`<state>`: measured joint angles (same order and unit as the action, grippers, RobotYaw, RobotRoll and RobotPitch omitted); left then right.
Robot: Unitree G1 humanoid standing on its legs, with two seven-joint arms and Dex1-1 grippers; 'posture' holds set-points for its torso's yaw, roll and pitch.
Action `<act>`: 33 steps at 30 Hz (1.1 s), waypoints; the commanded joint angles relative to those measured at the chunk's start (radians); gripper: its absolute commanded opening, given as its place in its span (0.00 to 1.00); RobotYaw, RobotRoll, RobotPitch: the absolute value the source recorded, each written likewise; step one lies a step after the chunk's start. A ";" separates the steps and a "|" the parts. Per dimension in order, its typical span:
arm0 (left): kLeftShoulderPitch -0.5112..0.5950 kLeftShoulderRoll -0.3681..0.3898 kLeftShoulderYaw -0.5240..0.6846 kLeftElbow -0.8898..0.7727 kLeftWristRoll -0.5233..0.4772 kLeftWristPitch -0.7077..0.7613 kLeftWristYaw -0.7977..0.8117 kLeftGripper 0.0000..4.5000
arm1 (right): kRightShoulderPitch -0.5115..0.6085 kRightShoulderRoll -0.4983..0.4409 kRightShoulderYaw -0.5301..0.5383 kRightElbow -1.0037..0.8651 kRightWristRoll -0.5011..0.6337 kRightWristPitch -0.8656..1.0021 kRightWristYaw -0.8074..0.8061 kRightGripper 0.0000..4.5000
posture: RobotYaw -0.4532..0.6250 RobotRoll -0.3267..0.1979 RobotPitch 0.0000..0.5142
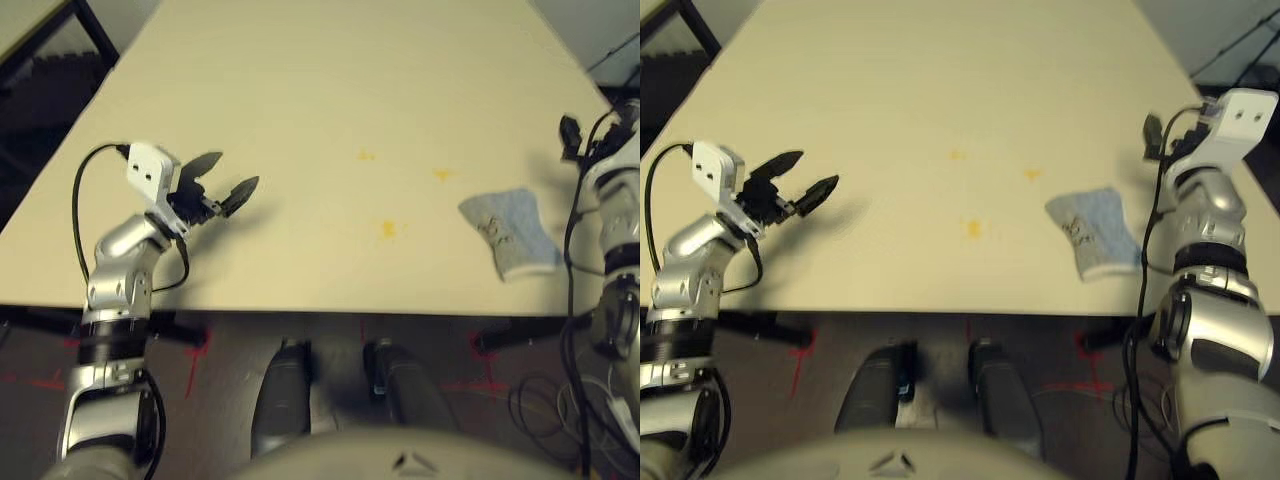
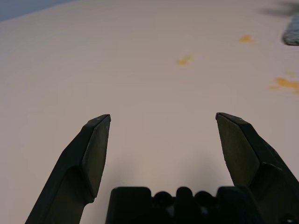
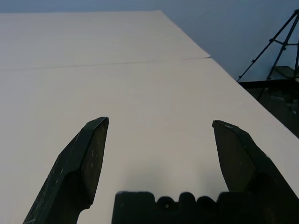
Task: Wipe the water off the table with a rag.
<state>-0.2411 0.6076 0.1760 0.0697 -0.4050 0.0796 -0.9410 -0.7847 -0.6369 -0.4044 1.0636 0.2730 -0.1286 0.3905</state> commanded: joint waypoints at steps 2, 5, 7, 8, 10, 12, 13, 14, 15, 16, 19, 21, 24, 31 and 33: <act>0.023 0.020 -0.025 -0.043 -0.008 -0.029 -0.079 1.00 | 0.015 -0.094 -0.002 0.025 0.019 0.141 0.146 0.98 | 0.63 0.62 0.27; 0.024 0.023 -0.032 -0.049 -0.011 -0.029 -0.111 1.00 | 0.031 -0.175 0.038 0.028 0.001 0.286 0.305 0.98 | 0.62 0.62 0.28; 0.024 0.025 -0.039 -0.049 -0.009 -0.030 -0.132 1.00 | 0.060 -0.238 0.078 0.004 -0.009 0.372 0.461 0.98 | 0.62 0.62 0.29; 0.023 0.023 -0.044 -0.047 -0.008 -0.034 -0.141 1.00 | 0.074 -0.266 0.093 -0.014 -0.004 0.421 0.536 0.98 | 0.62 0.62 0.29; 0.018 0.016 -0.049 -0.040 -0.004 -0.036 -0.143 1.00 | 0.105 -0.308 0.127 -0.059 -0.002 0.508 0.651 0.98 | 0.60 0.62 0.29; 0.014 0.011 -0.052 -0.036 -0.001 -0.038 -0.140 1.00 | 0.130 -0.329 0.148 -0.097 -0.001 0.565 0.709 0.98 | 0.60 0.62 0.29; 0.012 0.009 -0.055 -0.033 -0.001 -0.041 -0.142 1.00 | 0.153 -0.340 0.162 -0.125 -0.004 0.590 0.743 0.98 | 0.59 0.62 0.30; 0.009 0.005 -0.059 -0.031 0.000 -0.043 -0.141 1.00 | 0.179 -0.350 0.170 -0.164 0.003 0.631 0.775 0.98 | 0.59 0.62 0.30; 0.007 0.003 -0.061 -0.030 0.000 -0.044 -0.142 1.00 | 0.202 -0.356 0.175 -0.197 0.012 0.667 0.797 0.98 | 0.59 0.62 0.30; 0.005 0.001 -0.063 -0.029 0.001 -0.044 -0.141 1.00 | 0.224 -0.357 0.178 -0.229 0.020 0.708 0.810 0.98 | 0.59 0.62 0.31; 0.003 -0.002 -0.066 -0.025 0.001 -0.048 -0.140 1.00 | 0.291 -0.342 0.183 -0.321 0.034 0.783 0.823 0.98 | 0.59 0.62 0.31; 0.003 -0.004 -0.068 -0.024 0.001 -0.049 -0.138 1.00 | 0.329 -0.321 0.185 -0.379 0.046 0.823 0.814 0.98 | 0.59 0.62 0.31; 0.003 -0.004 -0.070 -0.027 -0.001 -0.047 -0.136 1.00 | 0.370 -0.277 0.192 -0.455 0.060 0.871 0.791 0.98 | 0.59 0.62 0.32; -0.006 -0.005 -0.071 -0.023 -0.002 -0.043 -0.130 1.00 | 0.379 -0.187 0.215 -0.533 0.080 0.923 0.739 0.98 | 0.60 0.62 0.32; -0.007 -0.006 -0.071 -0.024 -0.002 -0.041 -0.128 1.00 | 0.379 -0.155 0.234 -0.549 0.079 0.936 0.723 0.98 | 0.60 0.62 0.32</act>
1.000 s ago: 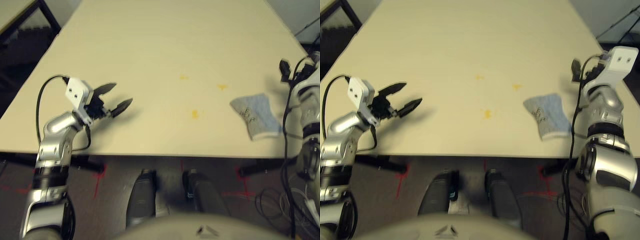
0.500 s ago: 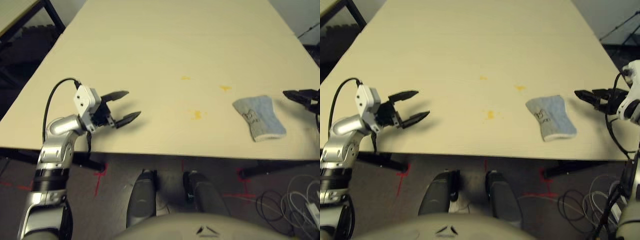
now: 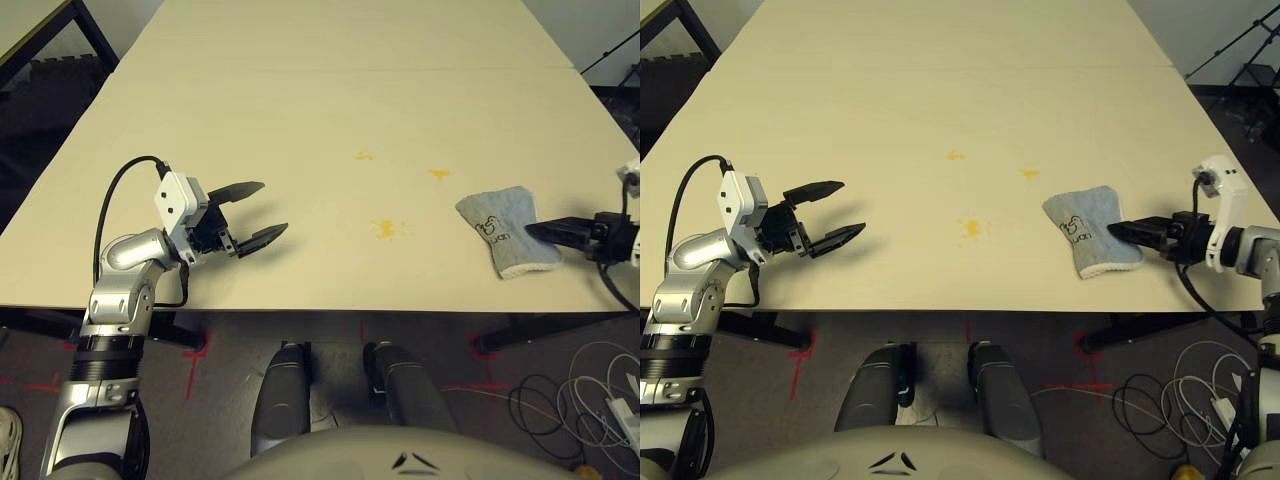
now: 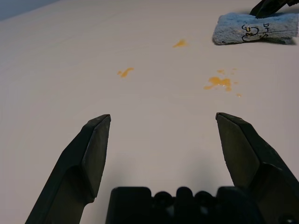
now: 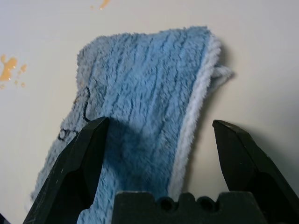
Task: Wipe the water off the table with a rag.
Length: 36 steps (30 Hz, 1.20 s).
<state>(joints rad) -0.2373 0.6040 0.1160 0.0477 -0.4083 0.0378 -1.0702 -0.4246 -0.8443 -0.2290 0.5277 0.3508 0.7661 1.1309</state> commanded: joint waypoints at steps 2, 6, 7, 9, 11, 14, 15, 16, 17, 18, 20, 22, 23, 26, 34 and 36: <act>-0.011 -0.003 -0.011 -0.002 0.001 0.001 0.003 1.00 | 0.022 0.077 0.074 -0.031 0.002 0.051 -0.028 0.98 | 0.60 0.62 0.32; -0.014 -0.005 -0.011 -0.001 0.003 0.000 0.007 1.00 | 0.024 0.116 0.097 -0.053 -0.002 0.063 -0.050 0.98 | 0.61 0.62 0.32; -0.014 -0.006 -0.010 0.000 0.003 0.000 0.008 1.00 | 0.025 0.124 0.104 -0.057 -0.005 0.065 -0.054 0.98 | 0.61 0.62 0.32; -0.014 -0.006 -0.010 0.001 0.003 -0.001 0.010 1.00 | 0.027 0.134 0.114 -0.063 -0.008 0.066 -0.054 0.98 | 0.61 0.62 0.32; -0.015 -0.006 -0.010 0.002 0.003 -0.002 0.011 1.00 | 0.031 0.138 0.124 -0.067 -0.013 0.063 -0.054 0.98 | 0.61 0.62 0.32; -0.016 -0.009 -0.010 0.006 0.004 -0.005 0.013 1.00 | 0.028 0.142 0.126 -0.054 -0.029 0.049 -0.084 0.90 | 0.61 0.62 0.31; -0.016 -0.010 -0.010 0.006 0.004 -0.006 0.014 1.00 | 0.028 0.141 0.126 -0.051 -0.030 0.046 -0.088 0.85 | 0.61 0.62 0.31; -0.017 -0.011 -0.011 0.008 0.005 -0.008 0.015 1.00 | 0.025 0.137 0.122 -0.050 -0.030 0.044 -0.091 0.78 | 0.61 0.62 0.31; -0.017 -0.012 -0.012 0.009 0.006 -0.009 0.016 1.00 | 0.024 0.135 0.121 -0.049 -0.030 0.042 -0.092 0.69 | 0.61 0.62 0.31; -0.017 -0.013 -0.012 0.009 0.006 -0.010 0.016 1.00 | 0.022 0.132 0.116 -0.049 -0.029 0.038 -0.095 0.62 | 0.61 0.62 0.31; -0.019 -0.016 -0.013 0.015 0.008 -0.014 0.016 1.00 | -0.001 0.127 0.092 -0.032 -0.022 0.026 -0.106 0.46 | 0.60 0.62 0.31; -0.020 -0.019 -0.014 0.018 0.010 -0.017 0.016 1.00 | -0.034 0.128 0.054 -0.014 -0.003 0.019 -0.122 0.29 | 0.60 0.62 0.31; -0.020 -0.021 -0.015 0.020 0.011 -0.019 0.017 1.00 | -0.058 0.134 0.023 -0.004 0.016 0.017 -0.137 0.20 | 0.60 0.62 0.31; -0.020 -0.023 -0.016 0.025 0.012 -0.025 0.020 1.00 | -0.132 0.161 -0.066 0.039 0.065 -0.008 -0.200 0.03 | 0.60 0.62 0.31; -0.011 -0.023 -0.013 0.026 0.013 -0.033 0.027 1.00 | -0.292 0.246 -0.172 0.191 0.091 -0.128 -0.387 0.03 | 0.61 0.62 0.31; -0.009 -0.023 -0.012 0.025 0.013 -0.034 0.031 1.00 | -0.328 0.272 -0.156 0.242 0.069 -0.168 -0.431 0.03 | 0.61 0.62 0.31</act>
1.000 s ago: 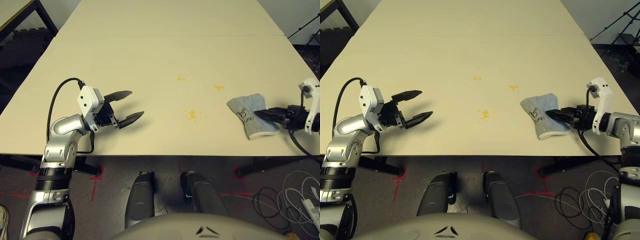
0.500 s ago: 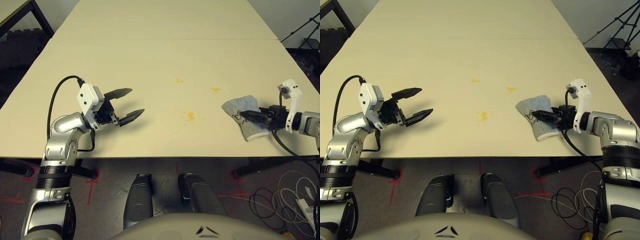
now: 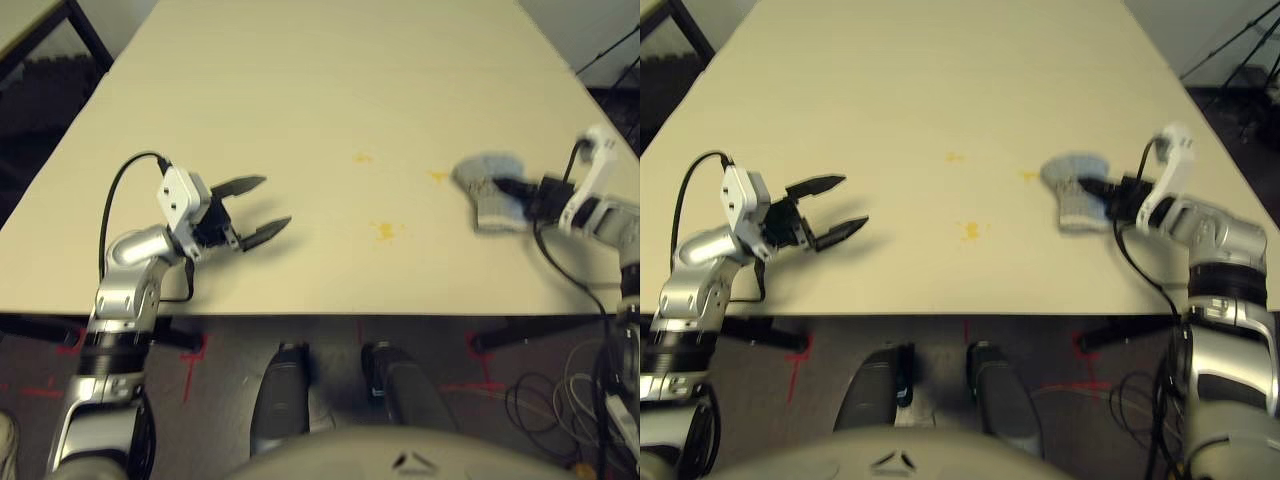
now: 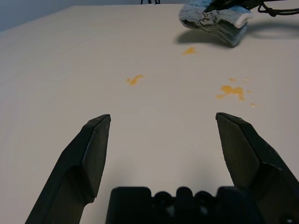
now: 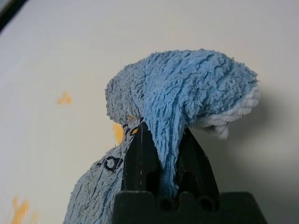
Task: Wipe the water off the table with a rag.
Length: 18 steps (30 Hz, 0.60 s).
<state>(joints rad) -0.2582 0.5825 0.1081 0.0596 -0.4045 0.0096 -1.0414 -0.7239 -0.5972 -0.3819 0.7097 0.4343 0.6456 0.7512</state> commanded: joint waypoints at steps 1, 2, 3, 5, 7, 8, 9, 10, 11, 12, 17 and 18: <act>0.013 -0.001 -0.004 0.012 0.009 -0.006 0.004 1.00 | -0.043 0.035 0.016 0.089 -0.035 -0.064 -0.069 0.03 | 0.61 0.62 0.31; 0.015 -0.001 -0.004 0.009 0.009 -0.005 0.006 1.00 | -0.054 0.045 0.041 0.118 -0.058 -0.076 -0.078 0.03 | 0.61 0.62 0.31; 0.017 -0.001 -0.004 0.007 0.008 -0.005 0.007 1.00 | -0.065 0.054 0.063 0.147 -0.078 -0.084 -0.085 0.03 | 0.61 0.62 0.31; 0.021 -0.001 -0.002 0.002 0.007 -0.003 0.011 1.00 | -0.083 0.075 0.101 0.199 -0.114 -0.103 -0.097 0.03 | 0.61 0.62 0.31; 0.025 0.000 -0.002 -0.004 0.006 -0.001 0.013 1.00 | -0.098 0.098 0.129 0.235 -0.133 -0.112 -0.088 0.03 | 0.61 0.62 0.31; 0.028 0.002 -0.001 -0.009 0.005 0.001 0.015 1.00 | -0.103 0.107 0.140 0.246 -0.139 -0.114 -0.080 0.03 | 0.64 0.62 0.32; 0.030 0.003 0.000 -0.014 0.003 0.003 0.017 1.00 | -0.106 0.119 0.155 0.250 -0.145 -0.109 -0.065 0.03 | 0.64 0.62 0.32; 0.032 0.004 0.000 -0.017 0.003 0.004 0.018 1.00 | -0.106 0.135 0.171 0.244 -0.148 -0.097 -0.047 0.03 | 0.64 0.62 0.32; 0.035 0.005 0.001 -0.020 0.002 0.005 0.020 1.00 | -0.103 0.151 0.190 0.230 -0.150 -0.082 -0.024 0.03 | 0.64 0.62 0.32; 0.037 0.005 0.001 -0.024 0.002 0.007 0.021 1.00 | -0.097 0.164 0.206 0.213 -0.150 -0.064 -0.003 0.03 | 0.65 0.62 0.33; 0.046 0.008 0.001 -0.036 -0.001 0.013 0.026 1.00 | -0.037 0.209 0.268 0.087 -0.135 0.038 0.080 0.03 | 0.65 0.62 0.34; 0.047 0.008 0.001 -0.038 -0.001 0.014 0.027 1.00 | -0.022 0.213 0.273 0.061 -0.133 0.055 0.084 0.03 | 0.65 0.62 0.34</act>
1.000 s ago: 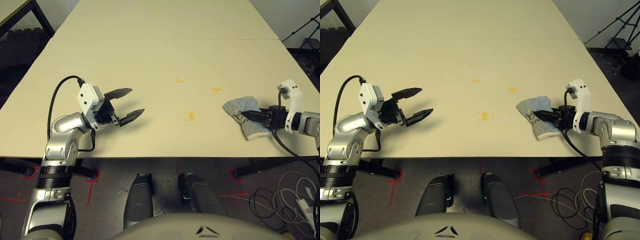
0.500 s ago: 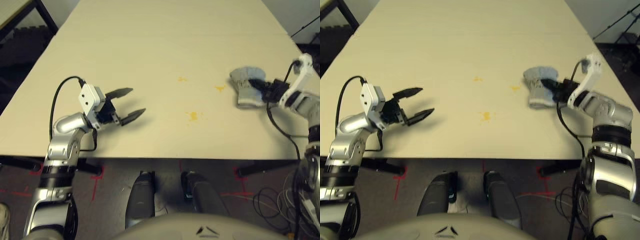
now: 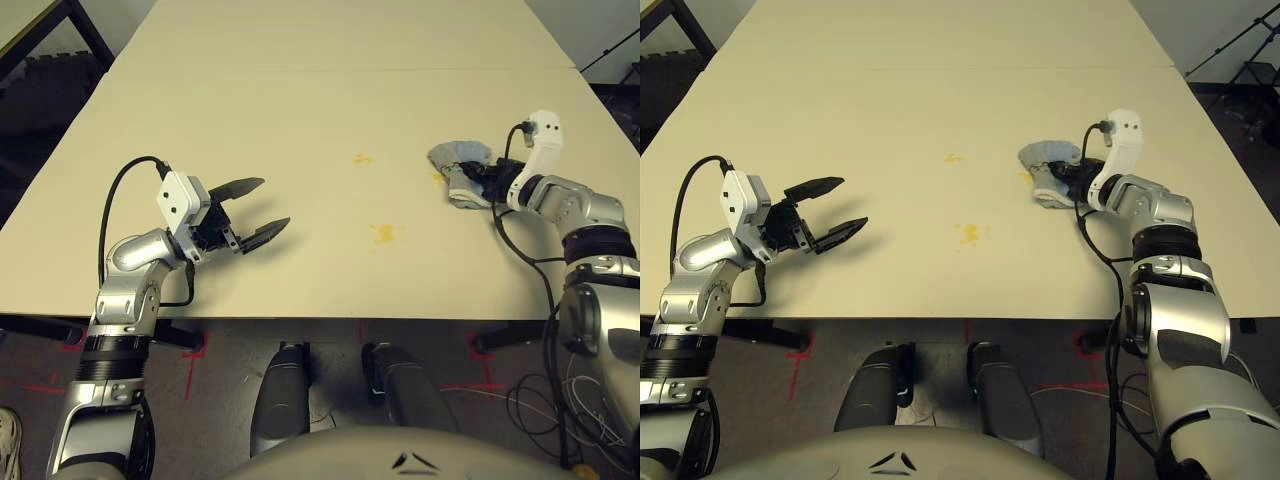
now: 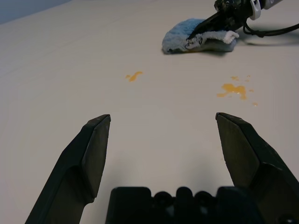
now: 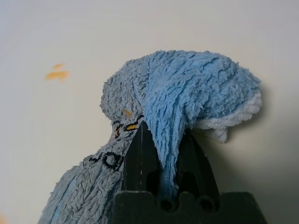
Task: Wipe the water off the table with a rag.
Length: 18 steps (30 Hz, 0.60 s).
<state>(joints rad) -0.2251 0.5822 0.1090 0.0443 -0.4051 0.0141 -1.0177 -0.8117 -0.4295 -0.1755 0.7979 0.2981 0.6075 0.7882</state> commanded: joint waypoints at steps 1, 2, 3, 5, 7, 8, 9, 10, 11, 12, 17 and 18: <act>0.015 0.009 0.001 -0.025 -0.001 0.011 0.003 1.00 | 0.078 0.048 0.069 -0.048 0.004 0.104 0.046 0.03 | 0.65 0.62 0.34; 0.016 0.009 0.001 -0.027 -0.001 0.012 0.004 1.00 | 0.086 0.048 0.067 -0.063 0.004 0.112 0.043 0.03 | 0.64 0.62 0.34; 0.016 0.009 0.001 -0.027 -0.002 0.013 0.004 1.00 | 0.094 0.044 0.061 -0.071 0.003 0.115 0.037 0.03 | 0.64 0.62 0.34; 0.016 0.009 -0.001 -0.027 -0.002 0.013 0.004 1.00 | 0.102 0.021 0.039 -0.070 0.001 0.113 0.015 0.03 | 0.64 0.62 0.35; 0.015 0.010 -0.002 -0.028 -0.002 0.013 0.003 1.00 | 0.108 -0.017 0.015 -0.063 0.002 0.110 0.002 0.03 | 0.64 0.62 0.35; 0.015 0.010 -0.002 -0.026 -0.002 0.013 0.002 1.00 | 0.110 -0.038 0.006 -0.061 0.003 0.110 0.000 0.03 | 0.64 0.62 0.35; 0.014 0.009 -0.003 -0.025 -0.001 0.013 0.002 1.00 | 0.113 -0.063 -0.004 -0.057 0.005 0.108 0.002 0.03 | 0.64 0.62 0.35; 0.013 0.009 -0.003 -0.024 -0.001 0.012 0.001 1.00 | 0.114 -0.088 -0.015 -0.054 0.008 0.108 0.002 0.03 | 0.64 0.62 0.35; 0.012 0.008 -0.004 -0.023 -0.001 0.012 0.001 1.00 | 0.114 -0.113 -0.025 -0.046 0.011 0.104 0.000 0.03 | 0.64 0.62 0.35; 0.012 0.007 -0.006 -0.022 -0.001 0.012 0.000 1.00 | 0.111 -0.142 -0.037 -0.033 0.014 0.099 -0.003 0.03 | 0.63 0.62 0.36; 0.002 0.003 -0.012 -0.008 0.002 0.007 -0.005 1.00 | 0.109 -0.280 -0.058 0.002 0.024 0.097 0.032 0.03 | 0.62 0.62 0.36; 0.000 0.002 -0.013 -0.006 0.002 0.005 -0.006 1.00 | 0.111 -0.303 -0.059 -0.002 0.030 0.106 0.047 0.03 | 0.62 0.62 0.36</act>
<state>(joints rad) -0.2237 0.5851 0.1079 0.0427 -0.4056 0.0209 -1.0154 -0.7231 -0.6986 -0.2117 0.7802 0.3375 0.6984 0.8238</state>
